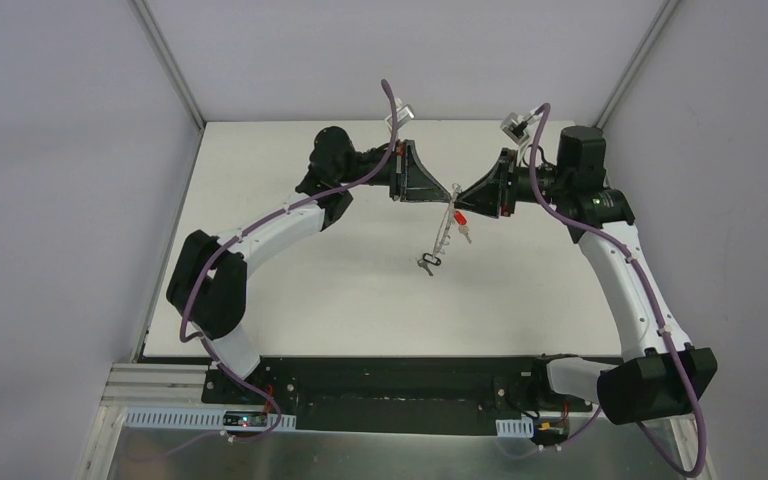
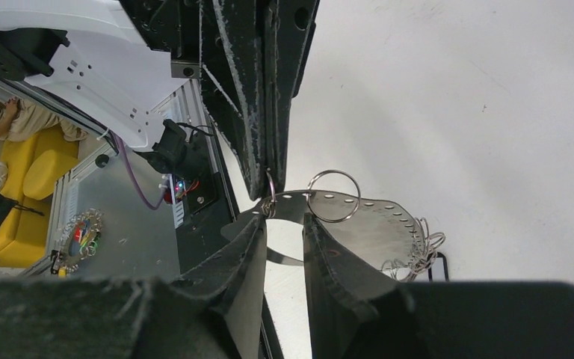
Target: Put the keys on the keyring
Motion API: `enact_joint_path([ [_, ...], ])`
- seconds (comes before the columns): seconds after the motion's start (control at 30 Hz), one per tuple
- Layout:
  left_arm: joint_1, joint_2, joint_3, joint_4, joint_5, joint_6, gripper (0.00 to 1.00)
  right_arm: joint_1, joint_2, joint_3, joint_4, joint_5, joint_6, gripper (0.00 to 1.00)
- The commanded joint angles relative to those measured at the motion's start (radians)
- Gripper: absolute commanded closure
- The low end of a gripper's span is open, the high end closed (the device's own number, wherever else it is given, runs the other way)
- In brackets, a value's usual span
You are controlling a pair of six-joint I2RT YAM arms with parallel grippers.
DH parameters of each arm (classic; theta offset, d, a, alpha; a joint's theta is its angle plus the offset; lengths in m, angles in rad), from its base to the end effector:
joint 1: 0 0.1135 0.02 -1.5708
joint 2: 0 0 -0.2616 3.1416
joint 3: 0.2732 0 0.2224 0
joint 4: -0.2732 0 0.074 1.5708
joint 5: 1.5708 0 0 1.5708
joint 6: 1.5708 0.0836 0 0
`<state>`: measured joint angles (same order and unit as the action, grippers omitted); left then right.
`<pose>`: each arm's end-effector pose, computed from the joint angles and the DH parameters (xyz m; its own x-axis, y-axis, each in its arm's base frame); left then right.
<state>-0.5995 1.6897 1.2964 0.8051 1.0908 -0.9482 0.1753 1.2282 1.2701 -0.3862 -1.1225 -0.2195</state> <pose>0.2678 -0.2728 0.3917 -0.5641 -0.0688 -0.8228 0.8117 -0.2286 -0.5374 0.2304 0.1173 0.3916 -0.1261 -0.1182 -0.9850 -0.9614 0.2593 0.0919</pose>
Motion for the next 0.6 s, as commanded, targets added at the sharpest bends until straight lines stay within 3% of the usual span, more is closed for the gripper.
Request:
enact_joint_path([
  [0.0, -0.016, -0.027, 0.011, 0.082, -0.003, -0.015, 1.0, 0.005, 0.006, 0.003, 0.056, -0.028, 0.016, 0.73],
  [0.37, -0.02, -0.016, 0.026, 0.071, -0.002, -0.003, 1.0, 0.031, 0.019, 0.0, 0.062, -0.043, 0.02, 0.78],
  [0.57, -0.023, -0.013, 0.029, 0.052, 0.0, 0.014, 1.0, 0.039, 0.025, 0.0, 0.061, -0.056, 0.02, 0.95],
])
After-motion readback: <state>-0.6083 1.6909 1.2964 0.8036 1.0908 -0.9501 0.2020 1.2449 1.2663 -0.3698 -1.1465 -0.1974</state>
